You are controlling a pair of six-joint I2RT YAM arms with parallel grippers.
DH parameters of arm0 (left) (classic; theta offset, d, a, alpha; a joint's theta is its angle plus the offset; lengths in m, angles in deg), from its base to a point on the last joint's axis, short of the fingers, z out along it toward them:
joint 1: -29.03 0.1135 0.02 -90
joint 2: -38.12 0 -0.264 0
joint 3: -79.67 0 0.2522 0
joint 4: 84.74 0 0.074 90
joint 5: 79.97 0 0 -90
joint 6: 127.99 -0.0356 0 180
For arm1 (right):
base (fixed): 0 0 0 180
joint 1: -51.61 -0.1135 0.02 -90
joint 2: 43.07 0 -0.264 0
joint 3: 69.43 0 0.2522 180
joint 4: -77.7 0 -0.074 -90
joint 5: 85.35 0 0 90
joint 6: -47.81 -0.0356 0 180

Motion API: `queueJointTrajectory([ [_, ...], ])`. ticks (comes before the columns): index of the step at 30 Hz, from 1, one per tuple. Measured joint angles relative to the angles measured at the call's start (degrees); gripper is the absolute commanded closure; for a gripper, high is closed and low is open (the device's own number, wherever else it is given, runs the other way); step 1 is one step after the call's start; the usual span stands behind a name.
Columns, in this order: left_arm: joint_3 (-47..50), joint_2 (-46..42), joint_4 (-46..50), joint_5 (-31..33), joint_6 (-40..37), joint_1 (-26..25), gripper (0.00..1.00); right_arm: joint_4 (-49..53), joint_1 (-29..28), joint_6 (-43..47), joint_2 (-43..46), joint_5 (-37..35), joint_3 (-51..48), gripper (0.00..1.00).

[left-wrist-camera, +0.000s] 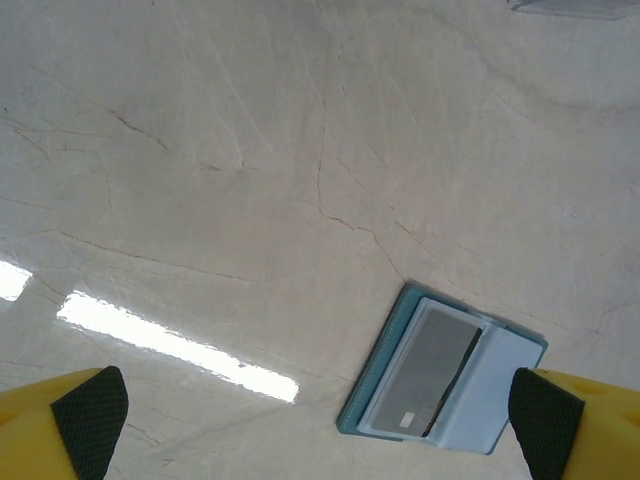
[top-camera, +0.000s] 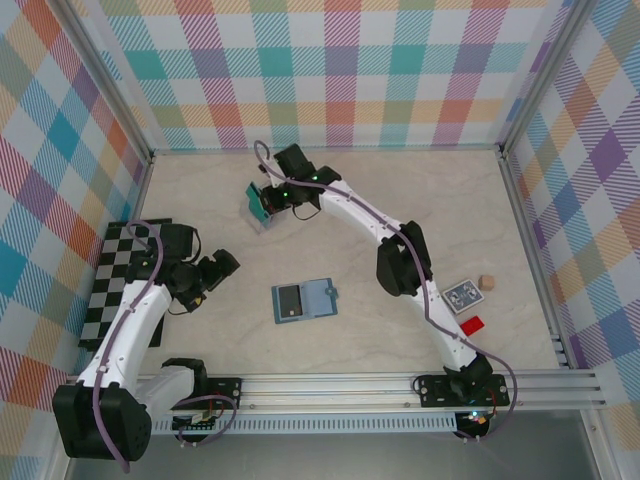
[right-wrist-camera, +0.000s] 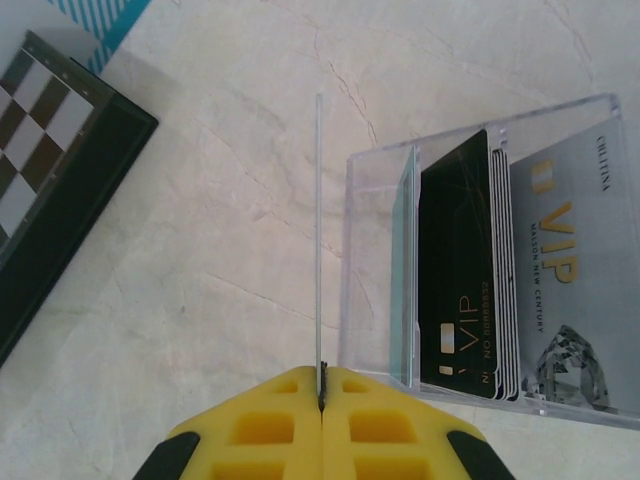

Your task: Take the credit cards out of the card holder

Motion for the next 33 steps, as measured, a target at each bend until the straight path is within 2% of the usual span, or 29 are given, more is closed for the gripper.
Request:
queueJointTrajectory([
  [20, 1.4, 0.7, -0.2, -3.0, 0.0, 0.0, 0.0, -2.8, 0.0, 1.0, -4.7, -4.2, 0.6, 1.0],
  [28, 1.5, 0.7, -0.2, -3.4, 0.0, 0.0, 0.0, -2.4, 0.0, 4.0, -5.3, -4.9, 0.7, 1.0],
  [33, 1.5, 1.2, -0.5, -3.9, 0.0, 0.0, 0.0, -1.7, 0.0, 7.1, -5.2, -4.9, 0.7, 0.95],
])
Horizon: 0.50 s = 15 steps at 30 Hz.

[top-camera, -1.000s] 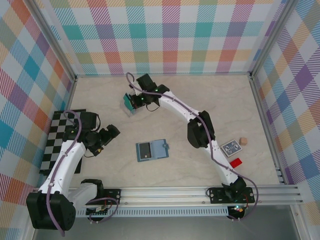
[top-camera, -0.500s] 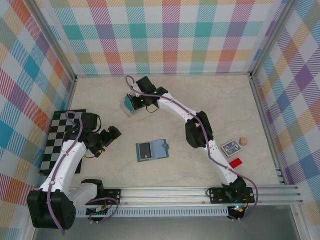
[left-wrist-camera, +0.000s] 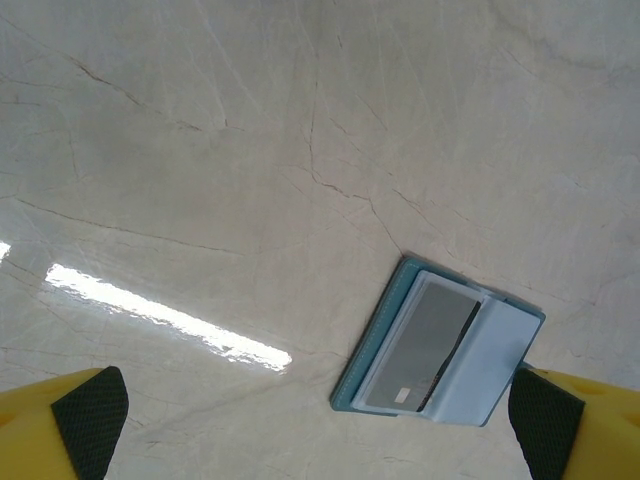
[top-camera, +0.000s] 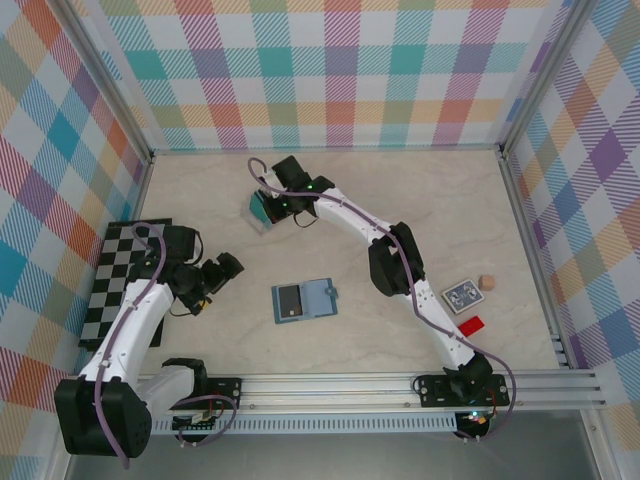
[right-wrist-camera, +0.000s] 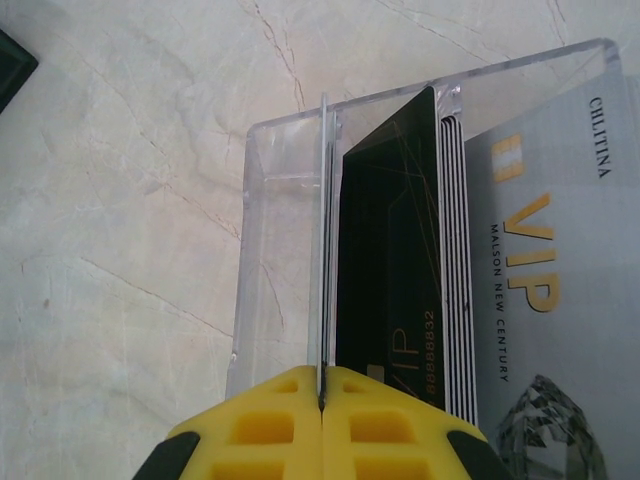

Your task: Take the credit cards out of the card holder

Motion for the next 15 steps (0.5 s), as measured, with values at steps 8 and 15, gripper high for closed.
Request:
queueJointTrajectory([
  [8, 0.2, 0.5, -1.2, -0.7, 0.0, 0.0, 0.0, 2.2, 0.0, 2.4, 0.4, 0.8, 0.0, 0.77],
  [15, 0.2, 0.7, -1.3, -1.8, 0.0, 0.0, 0.0, 4.6, 0.0, 0.8, 1.3, 0.9, 0.0, 0.74],
])
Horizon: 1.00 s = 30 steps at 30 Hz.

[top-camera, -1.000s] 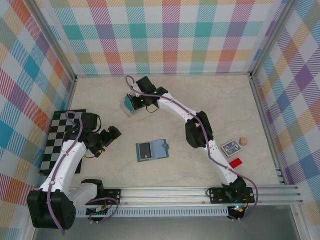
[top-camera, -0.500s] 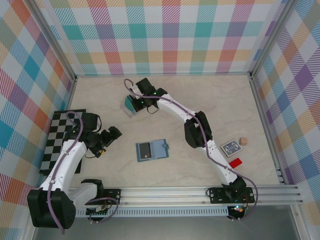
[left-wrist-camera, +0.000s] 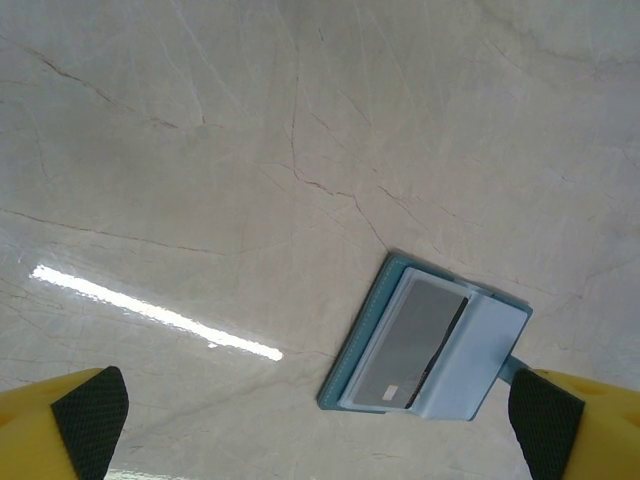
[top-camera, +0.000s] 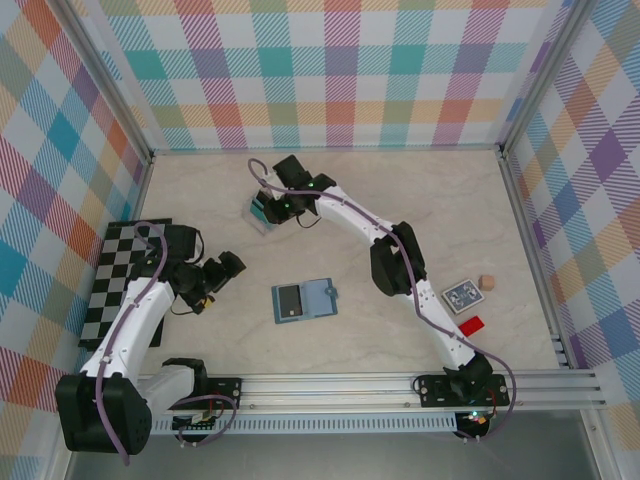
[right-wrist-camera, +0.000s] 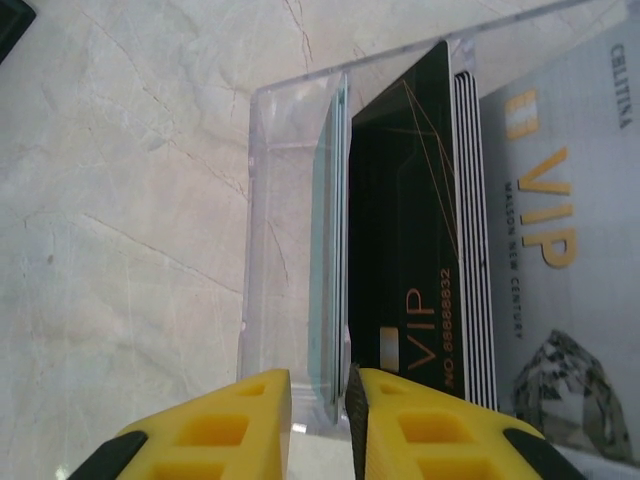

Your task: Take the credit cards out of the card holder

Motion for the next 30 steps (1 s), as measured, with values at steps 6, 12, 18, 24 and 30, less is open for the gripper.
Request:
queueJointTrajectory([
  [6, 0.0, 0.0, -0.4, -2.1, 0.0, 0.0, 0.0, 2.5, 0.0, -4.1, 6.4, 1.4, -3.3, 0.65],
  [12, 0.0, 0.0, -1.4, -4.3, 0.0, 0.0, 0.02, -0.4, 0.0, -9.2, 25.0, 3.1, -21.4, 0.53],
  [18, 0.2, 0.0, -2.5, -6.6, 0.0, -0.5, 0.06, -5.1, 0.0, -15.1, 42.6, 2.9, -43.2, 0.42],
  [24, 2.3, 0.1, -6.2, -8.0, 1.6, -4.0, 0.13, -5.7, -0.2, -22.4, 50.3, 2.7, -60.3, 0.42],
  [30, 3.5, 3.1, -10.4, -8.1, 4.5, -10.3, 0.26, -5.7, -3.4, -28.6, 50.6, 3.5, -67.2, 0.49],
])
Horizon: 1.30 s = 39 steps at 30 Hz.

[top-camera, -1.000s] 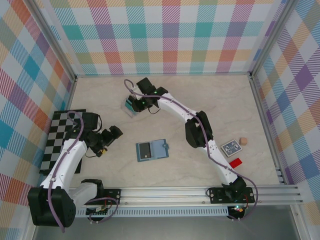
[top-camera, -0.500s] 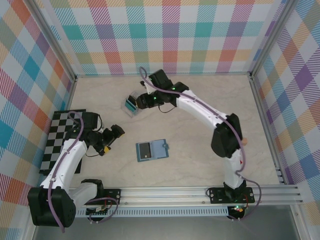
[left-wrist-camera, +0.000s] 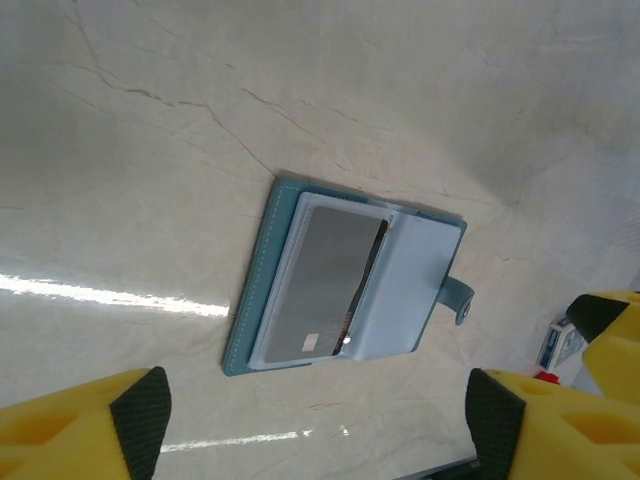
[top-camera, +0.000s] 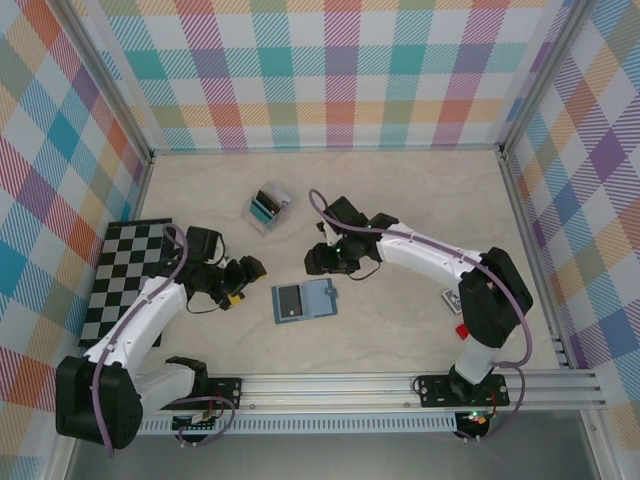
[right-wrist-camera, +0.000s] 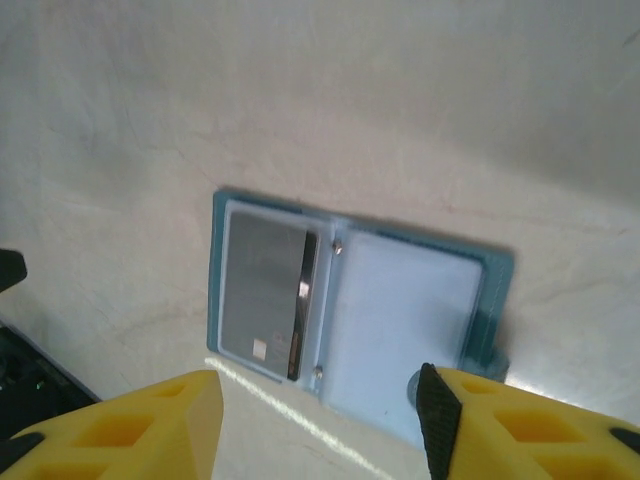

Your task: Take the credit cards out of the card holder

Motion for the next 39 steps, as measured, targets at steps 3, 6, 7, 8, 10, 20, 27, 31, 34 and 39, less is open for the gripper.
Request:
queueJointTrajectory([
  [3, 0.0, 2.2, -2.1, 0.3, 1.4, -3.0, 0.37, -1.4, -2.0, -2.5, -0.7, 1.8, -0.1, 0.56],
  [6, 0.2, 4.7, -4.4, 1.2, 2.8, -6.1, 0.45, -3.9, -3.3, -4.6, -2.9, 4.5, -0.1, 0.61],
  [7, 0.3, 5.4, -5.0, 1.5, 3.2, -7.1, 0.47, -4.6, -3.5, -5.2, -3.9, 5.4, -0.1, 0.62],
  [8, 0.3, 6.3, -5.9, 1.7, 3.8, -7.9, 0.5, -5.2, -3.6, -5.8, -4.9, 6.0, -0.1, 0.63],
  [10, 0.3, 7.8, -7.1, 2.2, 4.7, -9.0, 0.55, -5.9, -3.6, -6.5, -6.6, 6.7, -0.1, 0.65],
  [20, 0.3, 15.9, -11.5, 3.4, 6.1, -10.7, 0.77, -5.8, -3.6, -7.4, -11.6, 7.0, 0.6, 0.73],
  [27, 0.3, 18.4, -12.5, 3.6, 6.1, -10.7, 0.83, -5.6, -3.2, -7.3, -14.2, 7.0, 1.8, 0.76],
  [31, 0.3, 19.5, -13.5, 3.5, 6.1, -10.8, 0.88, -5.1, -3.1, -7.1, -14.7, 7.0, 2.3, 0.78],
  [34, 0.3, 20.1, -13.7, 3.5, 6.1, -10.8, 0.89, -5.1, -2.9, -7.1, -15.2, 7.0, 2.8, 0.79],
  [39, 0.3, 20.7, -14.0, 3.5, 6.1, -11.0, 0.9, -4.9, -2.8, -7.0, -16.2, 7.0, 3.1, 0.79],
])
